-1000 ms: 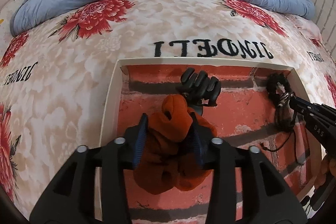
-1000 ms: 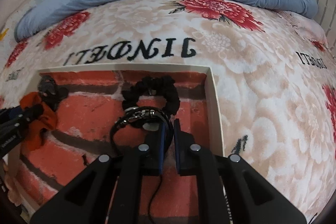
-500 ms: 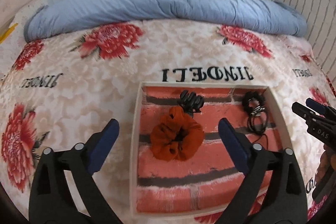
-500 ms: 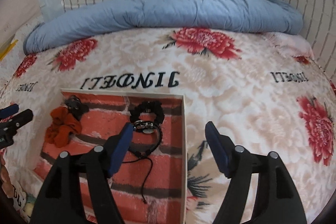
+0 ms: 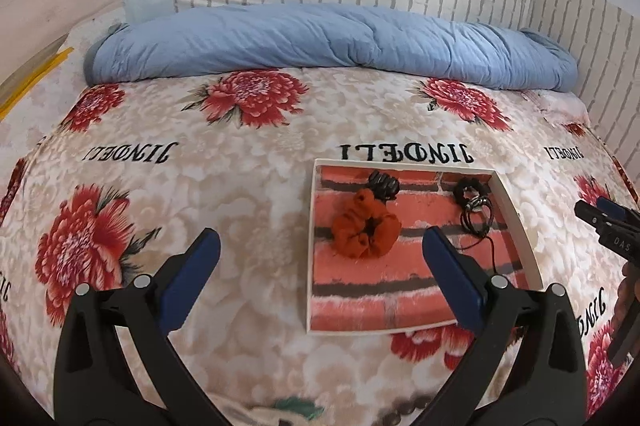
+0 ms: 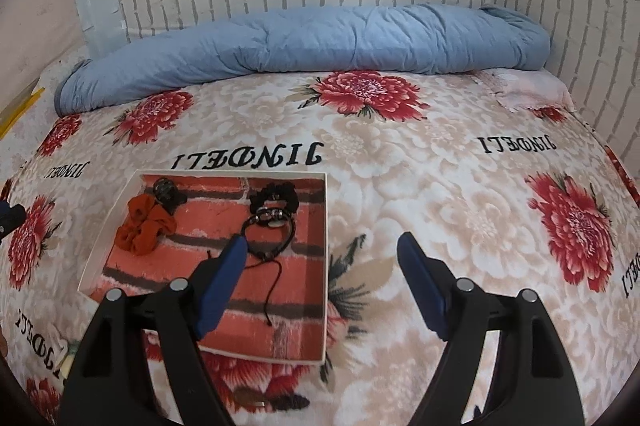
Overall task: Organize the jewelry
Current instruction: 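Move both open tools away from the tray toward the cream pouch and dark clip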
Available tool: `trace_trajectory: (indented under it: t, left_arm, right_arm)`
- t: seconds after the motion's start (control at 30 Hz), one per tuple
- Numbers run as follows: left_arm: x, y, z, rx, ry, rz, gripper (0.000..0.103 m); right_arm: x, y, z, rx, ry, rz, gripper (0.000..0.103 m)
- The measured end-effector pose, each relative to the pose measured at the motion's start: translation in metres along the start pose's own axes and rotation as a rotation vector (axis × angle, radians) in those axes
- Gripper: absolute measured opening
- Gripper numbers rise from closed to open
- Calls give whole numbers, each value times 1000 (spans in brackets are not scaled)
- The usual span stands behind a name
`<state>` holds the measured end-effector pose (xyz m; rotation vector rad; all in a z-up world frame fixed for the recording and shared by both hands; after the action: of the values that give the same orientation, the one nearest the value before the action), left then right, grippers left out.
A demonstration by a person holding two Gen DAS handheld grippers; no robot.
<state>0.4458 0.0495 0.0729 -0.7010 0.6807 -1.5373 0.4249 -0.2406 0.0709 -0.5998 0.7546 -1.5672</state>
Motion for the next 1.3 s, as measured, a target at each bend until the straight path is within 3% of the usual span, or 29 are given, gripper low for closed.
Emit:
trace_trajectory:
  t: [0.43, 0.77, 1.3]
  left_arm:
    - [-22, -18, -44, -3, -15, 41, 98]
    - [-37, -6, -90, -35, -49, 39, 98]
    - [-30, 16, -168, -76, 12, 57, 98]
  right_arm:
    - [1, -19, -41, 1, -5, 2, 76]
    - [4, -6, -86, -22, 16, -5, 76]
    - [-1, 18, -140, -72, 6, -27, 76]
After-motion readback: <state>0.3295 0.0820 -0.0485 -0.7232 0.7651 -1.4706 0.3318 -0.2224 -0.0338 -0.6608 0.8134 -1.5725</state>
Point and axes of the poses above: each gripper's, at about its wrist camera, not at the fingertips, and y roughly the way its jaws point, x to its right, z to its top, the point moved 3 cm from there along y, roughly the way its jaws point, and after that the axes turned 6 degrees about -x, right-handed, at the moved point
